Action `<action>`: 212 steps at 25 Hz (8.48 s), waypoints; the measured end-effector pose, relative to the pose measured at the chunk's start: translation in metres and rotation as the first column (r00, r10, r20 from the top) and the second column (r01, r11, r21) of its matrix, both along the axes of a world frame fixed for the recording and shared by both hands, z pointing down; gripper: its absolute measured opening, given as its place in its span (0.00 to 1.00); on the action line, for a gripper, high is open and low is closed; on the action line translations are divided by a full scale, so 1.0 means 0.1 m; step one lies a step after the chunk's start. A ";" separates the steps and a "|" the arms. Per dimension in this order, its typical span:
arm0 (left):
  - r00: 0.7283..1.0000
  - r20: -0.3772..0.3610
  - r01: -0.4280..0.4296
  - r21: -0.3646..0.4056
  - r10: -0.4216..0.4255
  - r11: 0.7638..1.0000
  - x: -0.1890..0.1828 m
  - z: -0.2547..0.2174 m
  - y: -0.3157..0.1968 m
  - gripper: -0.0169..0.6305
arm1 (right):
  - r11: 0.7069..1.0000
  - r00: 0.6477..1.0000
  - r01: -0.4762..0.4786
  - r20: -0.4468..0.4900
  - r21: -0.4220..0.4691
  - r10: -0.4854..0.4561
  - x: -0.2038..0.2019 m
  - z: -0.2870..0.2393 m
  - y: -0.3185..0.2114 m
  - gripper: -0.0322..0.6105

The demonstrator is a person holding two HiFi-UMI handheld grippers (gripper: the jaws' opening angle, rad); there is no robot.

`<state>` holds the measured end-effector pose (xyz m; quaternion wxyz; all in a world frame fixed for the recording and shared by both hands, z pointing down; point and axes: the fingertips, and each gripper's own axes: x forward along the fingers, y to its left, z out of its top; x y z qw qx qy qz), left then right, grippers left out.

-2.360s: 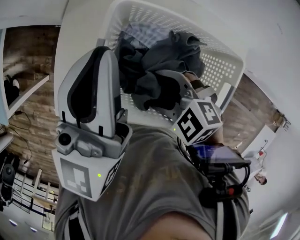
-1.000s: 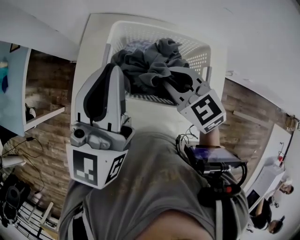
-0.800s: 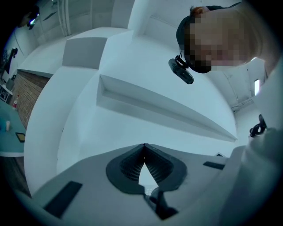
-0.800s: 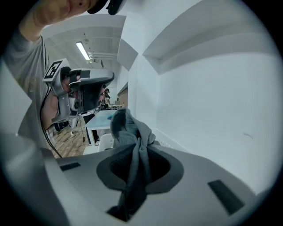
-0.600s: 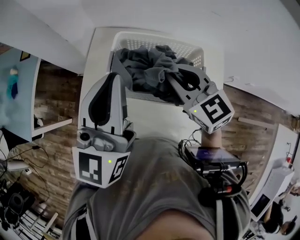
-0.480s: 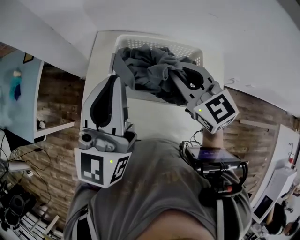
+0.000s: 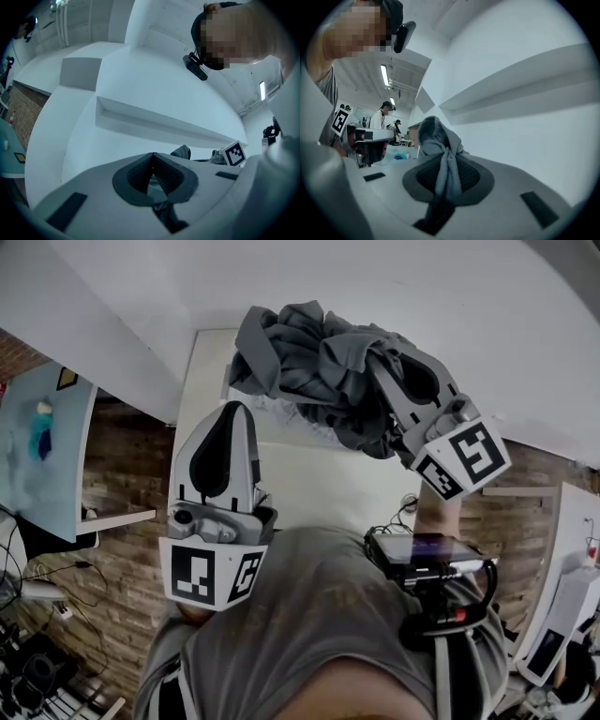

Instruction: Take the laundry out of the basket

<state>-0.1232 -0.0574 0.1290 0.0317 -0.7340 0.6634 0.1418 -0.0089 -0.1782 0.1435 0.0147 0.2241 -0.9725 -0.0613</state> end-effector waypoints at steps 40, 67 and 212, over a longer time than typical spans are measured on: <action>0.891 0.007 -0.454 -0.045 0.455 0.890 1.25 0.20 -0.57 0.04 | 0.758 0.759 -0.651 0.048 0.042 0.649 2.40 0.05 0.48 0.13; 0.958 0.058 -0.257 -0.252 0.280 0.933 0.94 0.78 -1.00 0.04 | 0.845 0.876 -0.473 -0.231 -0.250 0.423 1.52 2.60 -0.18 0.12; 0.968 0.175 0.033 -0.799 0.181 0.600 -0.40 2.92 -2.26 0.10 | 0.988 0.936 0.005 0.348 -0.152 0.049 0.66 0.44 -0.68 0.06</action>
